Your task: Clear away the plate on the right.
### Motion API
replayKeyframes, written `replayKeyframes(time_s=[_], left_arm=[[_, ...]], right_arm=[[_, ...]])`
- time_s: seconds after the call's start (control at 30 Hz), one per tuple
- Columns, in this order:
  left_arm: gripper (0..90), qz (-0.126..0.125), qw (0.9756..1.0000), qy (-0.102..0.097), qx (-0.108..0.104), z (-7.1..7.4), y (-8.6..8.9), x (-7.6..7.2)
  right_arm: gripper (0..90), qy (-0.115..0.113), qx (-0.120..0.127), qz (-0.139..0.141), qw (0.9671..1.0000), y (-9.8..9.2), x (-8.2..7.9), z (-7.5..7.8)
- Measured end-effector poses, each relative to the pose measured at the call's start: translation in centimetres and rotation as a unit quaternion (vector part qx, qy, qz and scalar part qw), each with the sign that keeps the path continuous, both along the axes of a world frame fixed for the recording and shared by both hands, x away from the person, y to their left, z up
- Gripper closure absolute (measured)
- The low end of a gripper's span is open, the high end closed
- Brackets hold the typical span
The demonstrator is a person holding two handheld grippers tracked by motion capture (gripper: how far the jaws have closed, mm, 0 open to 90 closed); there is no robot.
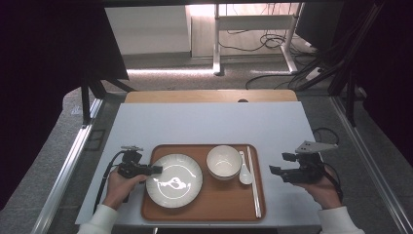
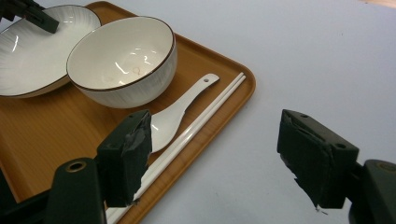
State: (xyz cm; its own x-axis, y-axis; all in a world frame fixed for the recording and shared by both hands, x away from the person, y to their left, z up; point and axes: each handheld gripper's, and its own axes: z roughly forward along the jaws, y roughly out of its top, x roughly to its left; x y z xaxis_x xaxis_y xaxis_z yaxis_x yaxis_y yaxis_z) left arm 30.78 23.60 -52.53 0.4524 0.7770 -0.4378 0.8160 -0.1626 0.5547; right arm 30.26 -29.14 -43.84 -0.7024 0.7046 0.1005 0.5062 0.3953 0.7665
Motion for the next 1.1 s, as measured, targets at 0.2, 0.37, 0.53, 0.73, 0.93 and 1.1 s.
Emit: replayKeyframes(time_s=[0.2,0.37,0.53,0.73,0.93,1.1], left_arm=[[67.6,0.0,0.9996,-0.005,0.028,-0.2,-0.4,0.1],[64.8,0.001,0.9998,-0.009,0.02,0.0,-0.4,0.1],[50.9,0.006,0.9993,-0.035,0.011,0.8,-0.5,-0.3],[33.7,0.017,0.995,-0.094,0.029,2.6,-0.5,-1.5],[26.2,0.033,0.9852,-0.161,0.05,4.6,-0.1,-3.5],[22.6,0.039,0.9794,-0.19,0.055,5.9,0.0,-4.7]], right_arm=[[26.3,0.0,0.001,0.0,1.0,-0.1,0.0,0.0],[26.3,0.001,0.0,-0.001,1.0,-0.1,0.1,0.0],[26.3,0.001,0.002,0.0,1.0,-0.1,0.1,0.0],[26.3,0.001,0.003,0.004,1.0,0.0,0.0,-0.1],[26.2,0.003,0.003,0.005,1.0,-0.2,0.1,-0.3],[25.1,0.003,0.001,0.001,1.0,-0.3,0.1,-0.6]])
